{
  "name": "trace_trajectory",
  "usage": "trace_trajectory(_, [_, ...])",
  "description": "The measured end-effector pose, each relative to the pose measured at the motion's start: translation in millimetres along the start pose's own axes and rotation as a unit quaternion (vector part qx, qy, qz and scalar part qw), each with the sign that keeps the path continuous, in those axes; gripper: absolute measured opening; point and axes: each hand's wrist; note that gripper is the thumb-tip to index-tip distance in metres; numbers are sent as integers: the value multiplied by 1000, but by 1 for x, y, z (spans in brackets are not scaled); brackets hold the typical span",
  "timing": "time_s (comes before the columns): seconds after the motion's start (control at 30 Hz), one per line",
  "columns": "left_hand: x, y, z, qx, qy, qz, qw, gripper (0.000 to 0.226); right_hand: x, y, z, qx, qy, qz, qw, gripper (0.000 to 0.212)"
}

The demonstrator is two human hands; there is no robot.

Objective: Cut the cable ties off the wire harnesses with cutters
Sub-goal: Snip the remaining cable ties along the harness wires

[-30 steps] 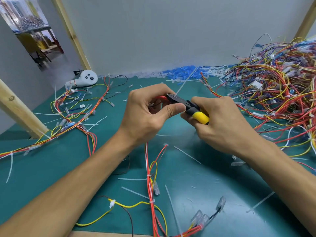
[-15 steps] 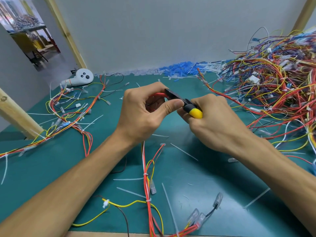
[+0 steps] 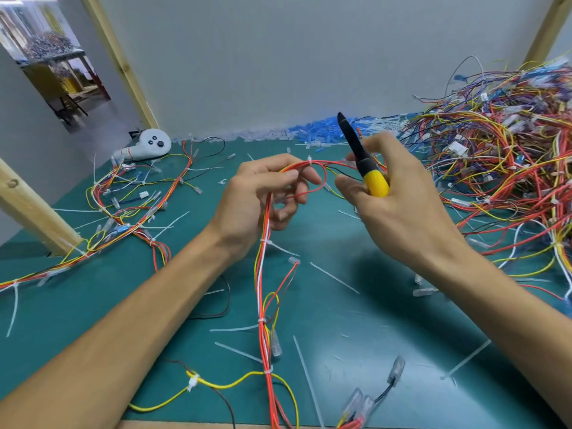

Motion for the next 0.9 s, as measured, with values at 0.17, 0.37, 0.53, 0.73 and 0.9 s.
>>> trace_trajectory(0.17, [2,-6,2,-23,16,-58,998,26,4,-1,-2,-14,8,95,995,19])
trace_trajectory(0.37, [-1,-14,-1,72,45,-359,929,37,9,10,-8,98,-89,88,987,26])
trace_trajectory(0.53, [9,-13,4,-77,82,-328,938,37,19,23,-17,175,-133,43,975,31])
trace_trajectory(0.73, [15,-17,9,-171,77,-169,968,22,25,27,-24,173,-159,-55,970,33])
trace_trajectory(0.9, [12,-15,9,-178,75,-70,979,24,22,19,-21,148,-80,51,984,29])
Point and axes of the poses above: each hand's wrist, its own z-axis away from the middle knuckle, its own y-axis out of the back of the hand, x = y × z, and after that the axes turned 11 degrees about -x, right-handed
